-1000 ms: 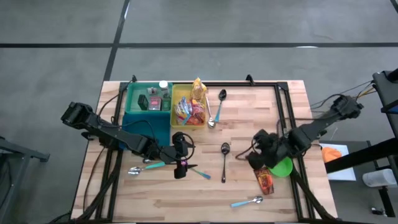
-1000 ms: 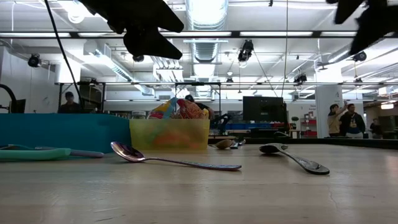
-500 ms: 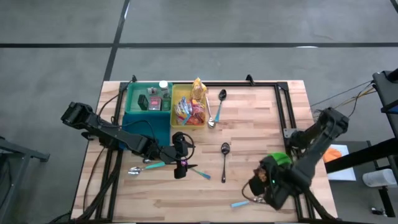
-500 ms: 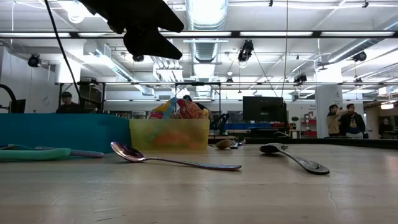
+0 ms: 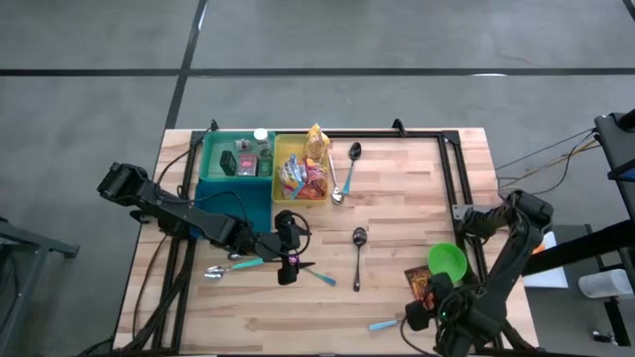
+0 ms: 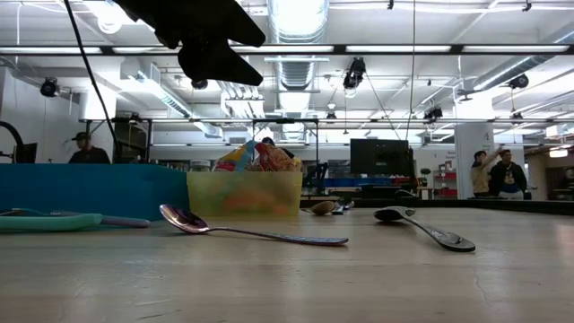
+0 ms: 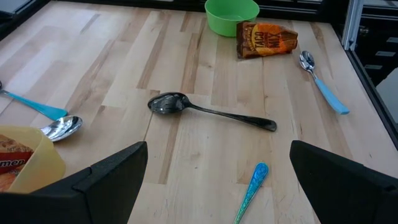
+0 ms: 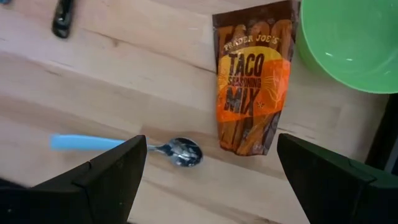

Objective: Pick & Place Food Item
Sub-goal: Put the orange spice pack into the green bin

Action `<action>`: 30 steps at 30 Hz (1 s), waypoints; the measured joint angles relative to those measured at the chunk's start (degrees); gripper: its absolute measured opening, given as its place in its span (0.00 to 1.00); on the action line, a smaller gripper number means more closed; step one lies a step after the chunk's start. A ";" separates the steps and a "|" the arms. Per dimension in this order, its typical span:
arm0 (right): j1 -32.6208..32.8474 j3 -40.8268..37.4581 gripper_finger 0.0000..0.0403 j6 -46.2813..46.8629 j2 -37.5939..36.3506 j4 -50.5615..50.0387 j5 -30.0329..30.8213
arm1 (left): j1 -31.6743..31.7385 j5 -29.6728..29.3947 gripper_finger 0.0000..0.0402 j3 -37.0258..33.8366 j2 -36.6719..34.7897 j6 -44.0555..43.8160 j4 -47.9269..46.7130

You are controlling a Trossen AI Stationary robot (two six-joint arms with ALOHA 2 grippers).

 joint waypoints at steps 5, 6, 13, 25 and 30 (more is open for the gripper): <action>0.04 -0.24 0.89 1.01 1.83 0.03 -1.32 | 0.00 0.00 0.98 0.00 0.00 0.00 -0.02; 0.07 -0.40 0.89 1.04 2.06 -0.01 -1.65 | 0.00 0.00 0.98 0.00 0.00 0.00 -0.02; 0.95 -4.03 0.89 1.05 2.64 0.09 -2.49 | 0.02 0.00 0.98 0.00 0.00 0.00 -0.02; 1.29 -12.84 0.89 2.07 2.62 10.04 -2.16 | 0.01 0.00 0.98 0.00 0.00 0.00 -0.02; 1.31 -15.76 0.89 2.03 2.62 12.73 -0.70 | 0.01 0.00 0.98 0.00 0.00 0.02 -0.02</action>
